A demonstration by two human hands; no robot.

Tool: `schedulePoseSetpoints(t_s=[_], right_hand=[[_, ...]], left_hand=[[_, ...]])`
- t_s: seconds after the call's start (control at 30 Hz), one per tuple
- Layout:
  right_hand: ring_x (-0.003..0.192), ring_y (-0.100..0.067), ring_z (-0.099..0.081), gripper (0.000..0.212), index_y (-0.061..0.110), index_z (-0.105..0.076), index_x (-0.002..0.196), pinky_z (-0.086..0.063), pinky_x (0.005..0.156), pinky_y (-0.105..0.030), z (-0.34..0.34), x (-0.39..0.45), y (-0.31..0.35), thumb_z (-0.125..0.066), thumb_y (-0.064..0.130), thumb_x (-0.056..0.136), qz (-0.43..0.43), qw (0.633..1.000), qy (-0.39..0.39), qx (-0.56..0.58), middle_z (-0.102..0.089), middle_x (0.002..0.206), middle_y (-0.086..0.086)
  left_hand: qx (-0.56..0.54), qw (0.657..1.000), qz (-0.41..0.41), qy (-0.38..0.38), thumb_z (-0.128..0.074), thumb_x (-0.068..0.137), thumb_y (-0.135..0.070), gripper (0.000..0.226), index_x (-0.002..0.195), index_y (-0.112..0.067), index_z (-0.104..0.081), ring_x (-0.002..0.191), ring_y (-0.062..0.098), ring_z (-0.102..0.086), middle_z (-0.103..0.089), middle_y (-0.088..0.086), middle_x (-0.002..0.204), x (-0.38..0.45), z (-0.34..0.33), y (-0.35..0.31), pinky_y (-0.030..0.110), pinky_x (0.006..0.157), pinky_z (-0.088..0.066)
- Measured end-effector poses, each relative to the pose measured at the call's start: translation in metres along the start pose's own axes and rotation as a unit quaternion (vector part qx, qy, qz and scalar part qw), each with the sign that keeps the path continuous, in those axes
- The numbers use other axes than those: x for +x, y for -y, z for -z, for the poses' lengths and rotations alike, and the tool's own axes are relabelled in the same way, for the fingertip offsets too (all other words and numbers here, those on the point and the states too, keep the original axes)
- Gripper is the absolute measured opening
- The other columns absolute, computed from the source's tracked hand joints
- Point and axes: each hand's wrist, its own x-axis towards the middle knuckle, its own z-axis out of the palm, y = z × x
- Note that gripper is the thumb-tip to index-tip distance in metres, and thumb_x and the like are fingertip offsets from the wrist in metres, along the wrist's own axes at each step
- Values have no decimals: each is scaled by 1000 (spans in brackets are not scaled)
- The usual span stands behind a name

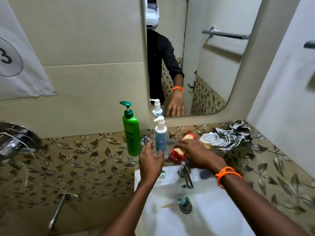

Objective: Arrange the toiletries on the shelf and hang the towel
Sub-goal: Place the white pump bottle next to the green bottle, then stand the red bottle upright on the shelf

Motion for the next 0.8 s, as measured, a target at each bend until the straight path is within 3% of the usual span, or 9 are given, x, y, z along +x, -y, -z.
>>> schedulePoseSetpoints(t_s=[0.03,0.1,0.23,0.33,0.43,0.5,0.6,0.73,0.8], right_hand=[[145,-30,-38,80,36,-38,147,-40,112,-53,-14,-3,2,-79,23,79,19,998,23,-56,-40,158,-2],[150,-33,-30,75,37,-32,150,-36,115,-54,-33,-1,9,-71,18,89,30,994,-12,-103,-35,163,-4],[140,-36,-46,54,26,-46,143,-43,108,-51,-41,3,5,-63,15,93,59,985,-116,-111,-52,152,-5],[124,-29,-61,53,20,-56,139,-53,102,-42,-28,-2,-5,-70,11,88,28,962,-248,107,-66,136,-7],[97,-12,-68,33,25,-64,122,-52,79,-15,7,5,-21,-69,19,91,-101,872,-343,333,-73,103,4],[97,-17,-67,25,18,-65,117,-48,76,-22,24,16,-33,-69,21,92,-149,853,-315,389,-70,100,3],[100,-19,-66,32,17,-65,121,-50,84,-30,33,29,-39,-72,24,91,-169,872,-260,379,-73,112,-5],[90,-9,-63,38,24,-65,119,-45,79,-24,35,36,-37,-79,27,84,-137,899,-241,340,-75,111,1],[92,-11,-65,39,25,-65,117,-52,84,-28,33,34,-39,-81,25,81,-120,896,-243,353,-75,110,2]], left_hand=[[-4,1000,-1,-14,-73,85,-14,55,138,-11,-58,118,21,-62,-65,7,134,-5,-3,-1,30,97,-51],[-13,999,-17,-33,-71,85,-12,47,131,-14,-62,111,17,-62,-67,4,126,-14,-9,-4,26,91,-49],[-28,996,-70,-45,-70,85,-6,34,117,-16,-68,97,13,-63,-69,0,111,-22,-20,-11,35,81,-59],[-43,993,-92,-55,-68,84,-5,30,110,-19,-71,90,9,-62,-69,-3,103,-22,-25,-18,32,76,-57],[-62,994,-86,-25,-67,85,-8,34,116,-21,-72,95,7,-66,-73,-3,108,-17,-34,-29,29,80,-59],[-51,996,-71,20,-68,87,-14,41,128,-18,-68,105,11,-68,-74,2,120,-14,-44,-37,30,90,-58],[-22,995,-45,88,-68,88,-21,55,142,-16,-58,118,19,-66,-69,6,133,-12,-58,-47,31,97,-54],[-27,991,-44,124,-66,86,-22,50,136,-25,-62,102,19,-71,-75,1,119,-14,-70,-52,23,76,-50],[-25,991,-39,129,-65,86,-21,50,136,-24,-61,95,18,-70,-74,2,120,-14,-75,-52,30,79,-56]])
